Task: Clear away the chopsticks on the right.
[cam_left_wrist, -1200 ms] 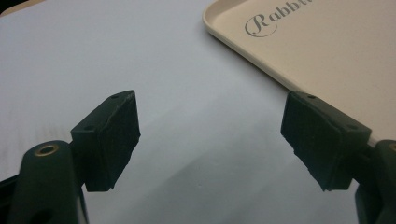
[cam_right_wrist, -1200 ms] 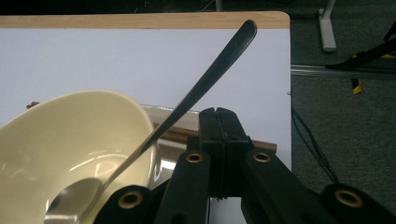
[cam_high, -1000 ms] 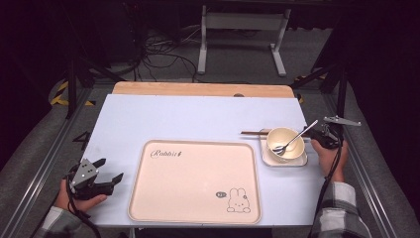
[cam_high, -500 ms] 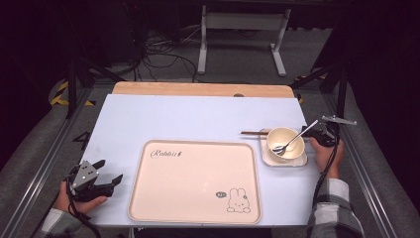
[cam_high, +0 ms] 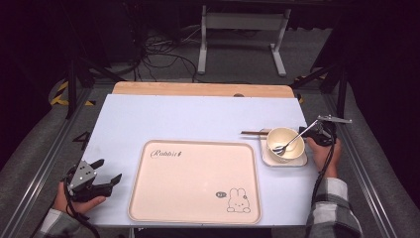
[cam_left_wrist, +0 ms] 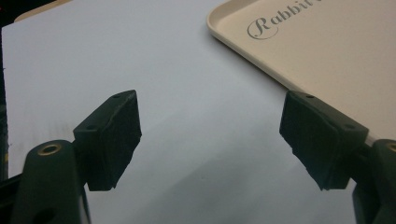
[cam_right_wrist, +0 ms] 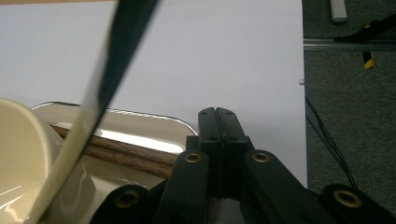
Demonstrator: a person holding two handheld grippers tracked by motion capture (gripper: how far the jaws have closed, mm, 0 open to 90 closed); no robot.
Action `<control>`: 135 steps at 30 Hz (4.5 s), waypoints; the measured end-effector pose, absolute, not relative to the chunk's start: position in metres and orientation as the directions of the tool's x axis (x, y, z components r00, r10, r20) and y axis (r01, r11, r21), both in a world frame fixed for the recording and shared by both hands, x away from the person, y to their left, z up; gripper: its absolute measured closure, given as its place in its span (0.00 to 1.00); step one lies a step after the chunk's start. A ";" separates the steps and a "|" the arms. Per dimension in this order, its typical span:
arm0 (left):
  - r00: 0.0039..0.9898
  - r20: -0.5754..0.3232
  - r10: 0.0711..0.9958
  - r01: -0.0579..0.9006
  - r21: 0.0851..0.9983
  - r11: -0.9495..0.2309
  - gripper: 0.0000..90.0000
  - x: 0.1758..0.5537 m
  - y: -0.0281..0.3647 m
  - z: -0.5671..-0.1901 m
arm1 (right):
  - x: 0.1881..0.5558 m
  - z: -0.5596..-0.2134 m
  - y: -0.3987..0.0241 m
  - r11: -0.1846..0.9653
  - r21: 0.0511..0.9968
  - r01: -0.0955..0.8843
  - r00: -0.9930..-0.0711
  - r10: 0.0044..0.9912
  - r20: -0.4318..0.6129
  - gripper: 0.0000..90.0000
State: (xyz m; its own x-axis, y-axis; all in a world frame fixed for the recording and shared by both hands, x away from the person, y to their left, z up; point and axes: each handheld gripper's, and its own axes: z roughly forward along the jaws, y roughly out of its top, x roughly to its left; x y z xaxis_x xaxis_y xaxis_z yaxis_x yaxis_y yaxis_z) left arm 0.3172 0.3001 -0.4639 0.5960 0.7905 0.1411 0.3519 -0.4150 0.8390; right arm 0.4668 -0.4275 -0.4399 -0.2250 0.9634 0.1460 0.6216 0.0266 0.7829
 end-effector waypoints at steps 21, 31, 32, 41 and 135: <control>0.623 0.136 0.770 0.332 0.846 -0.418 0.22 0.323 0.302 -0.461 | 0.444 -0.435 -0.432 0.099 0.717 0.690 -0.269 0.955 0.127 1.00; 0.625 0.135 0.769 0.331 0.846 -0.418 0.22 0.323 0.302 -0.461 | 0.434 -0.435 -0.433 0.126 0.717 0.686 -0.294 0.949 0.114 0.98; 0.625 0.136 0.769 0.331 0.846 -0.418 0.22 0.323 0.302 -0.461 | 0.433 -0.434 -0.434 0.126 0.719 0.683 -0.298 0.948 0.116 0.98; 0.626 0.135 0.768 0.331 0.845 -0.419 0.22 0.323 0.302 -0.461 | 0.422 -0.426 -0.440 0.127 0.754 0.645 -0.332 0.935 0.126 0.92; 0.635 0.134 0.761 0.333 0.841 -0.427 0.22 0.322 0.300 -0.460 | 0.375 -0.362 -0.452 -0.020 0.940 0.342 -0.279 0.952 0.122 0.95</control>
State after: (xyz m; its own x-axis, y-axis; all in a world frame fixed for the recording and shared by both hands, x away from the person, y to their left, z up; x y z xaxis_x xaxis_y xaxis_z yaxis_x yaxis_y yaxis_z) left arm 0.3222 0.3001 -0.4604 0.6347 0.7610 0.1345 0.3335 -0.4267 0.8407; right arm 0.3745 -0.4523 -0.3621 -0.2793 0.9525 0.1215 0.3418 -0.0196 0.9396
